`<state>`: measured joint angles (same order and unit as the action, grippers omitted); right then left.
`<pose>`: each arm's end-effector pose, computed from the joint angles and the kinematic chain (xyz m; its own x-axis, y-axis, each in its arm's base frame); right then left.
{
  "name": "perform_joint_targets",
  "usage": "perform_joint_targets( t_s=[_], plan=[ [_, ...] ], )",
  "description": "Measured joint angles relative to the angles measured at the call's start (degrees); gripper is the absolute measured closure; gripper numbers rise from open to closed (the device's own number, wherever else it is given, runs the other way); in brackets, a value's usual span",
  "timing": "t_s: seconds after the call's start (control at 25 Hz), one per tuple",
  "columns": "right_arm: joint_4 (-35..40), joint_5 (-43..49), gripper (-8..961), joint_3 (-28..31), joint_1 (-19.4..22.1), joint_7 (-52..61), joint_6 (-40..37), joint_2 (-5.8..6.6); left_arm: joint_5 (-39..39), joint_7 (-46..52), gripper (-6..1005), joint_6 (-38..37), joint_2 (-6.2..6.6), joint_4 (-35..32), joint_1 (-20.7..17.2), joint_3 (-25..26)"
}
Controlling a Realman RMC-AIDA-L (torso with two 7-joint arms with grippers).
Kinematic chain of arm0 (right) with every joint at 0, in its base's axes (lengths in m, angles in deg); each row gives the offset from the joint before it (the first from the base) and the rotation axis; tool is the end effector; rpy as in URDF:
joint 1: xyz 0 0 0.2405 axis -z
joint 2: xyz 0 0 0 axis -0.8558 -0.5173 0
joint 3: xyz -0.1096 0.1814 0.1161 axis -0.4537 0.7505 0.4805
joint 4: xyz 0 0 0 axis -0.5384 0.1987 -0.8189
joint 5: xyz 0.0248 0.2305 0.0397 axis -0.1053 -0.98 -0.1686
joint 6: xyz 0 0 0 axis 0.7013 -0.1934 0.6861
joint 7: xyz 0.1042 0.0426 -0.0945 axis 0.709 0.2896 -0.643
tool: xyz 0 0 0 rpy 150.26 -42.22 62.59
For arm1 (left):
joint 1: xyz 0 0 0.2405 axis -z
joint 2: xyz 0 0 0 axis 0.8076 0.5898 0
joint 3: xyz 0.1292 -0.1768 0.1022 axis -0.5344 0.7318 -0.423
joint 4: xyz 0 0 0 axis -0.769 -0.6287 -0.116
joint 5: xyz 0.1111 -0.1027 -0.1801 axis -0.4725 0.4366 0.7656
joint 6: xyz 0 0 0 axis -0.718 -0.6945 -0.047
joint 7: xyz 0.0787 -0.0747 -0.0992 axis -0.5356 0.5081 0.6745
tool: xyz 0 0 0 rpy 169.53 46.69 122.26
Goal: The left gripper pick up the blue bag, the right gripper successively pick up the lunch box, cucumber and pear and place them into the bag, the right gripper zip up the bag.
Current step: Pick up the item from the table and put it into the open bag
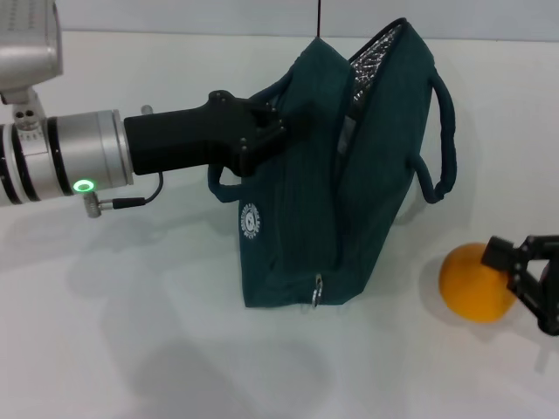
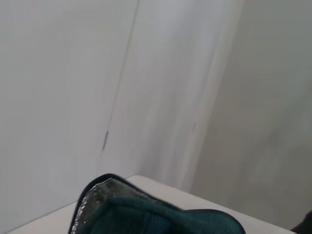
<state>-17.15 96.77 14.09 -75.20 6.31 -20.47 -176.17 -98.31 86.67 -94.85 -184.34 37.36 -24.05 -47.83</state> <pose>0.3110 0.2612 -0.0020 0.7491 0.0365 -0.6614 -0.2766 -0.8900 -0.3624 -0.2120 0.3560 -0.0053 0.6975 0.2658 0.6654 0.4112 -0.9090 -0.0679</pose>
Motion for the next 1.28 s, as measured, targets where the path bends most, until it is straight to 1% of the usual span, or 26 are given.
perform_joint_targets(
  t_s=[0.12,0.32,0.56,0.72,0.84,0.88,0.92,0.96,1.12,1.28],
  plan=[
    [-0.92,-2.81,921,0.63,0.02,-1.21,-1.89,0.00,0.01,-1.49,960,-1.86,0.03,-0.31,-0.29,0.01],
    [-0.84,-7.49,921,0.77,-0.75,-1.47,-7.78,0.13,0.01,-2.84,959,-3.46,0.05,-0.29,-0.38,0.12],
    [-1.02,-14.65,921,0.25,-4.53,-0.72,-11.92,-0.24,0.74,-3.29,959,-3.40,-0.07,-0.06,-0.39,0.48],
    [-1.04,-17.32,921,0.45,-8.57,3.85,-13.55,-0.32,1.89,-3.89,959,-3.56,-0.08,-0.05,-0.55,0.39],
    [-1.10,-18.49,921,0.09,-12.19,7.68,-12.30,-0.44,2.07,-4.00,959,-3.59,-0.08,-0.04,-0.57,0.17],
    [-1.10,-18.49,921,0.09,-12.19,7.68,-12.30,-0.44,2.10,-4.14,959,-3.60,-0.08,-0.05,-0.57,0.13],
    [-1.39,-18.38,922,-1.47,-15.16,9.62,-10.33,-0.64,2.10,-4.14,959,-3.60,-0.08,-0.05,-0.57,0.13],
    [-1.49,-18.39,922,-2.24,-16.12,10.07,-9.68,-0.68,2.14,-4.41,959,-3.62,-0.08,-0.04,-0.57,0.05],
    [-1.79,-18.49,922,-5.99,-19.19,11.52,-7.03,-0.95,2.16,-4.34,959,-3.64,-0.08,-0.05,-0.37,-0.06],
    [-1.75,-18.53,922,-8.94,-20.67,12.53,-3.80,-1.02,2.21,-4.36,959,-3.67,-0.11,-0.05,-0.04,-0.15]
  ],
)
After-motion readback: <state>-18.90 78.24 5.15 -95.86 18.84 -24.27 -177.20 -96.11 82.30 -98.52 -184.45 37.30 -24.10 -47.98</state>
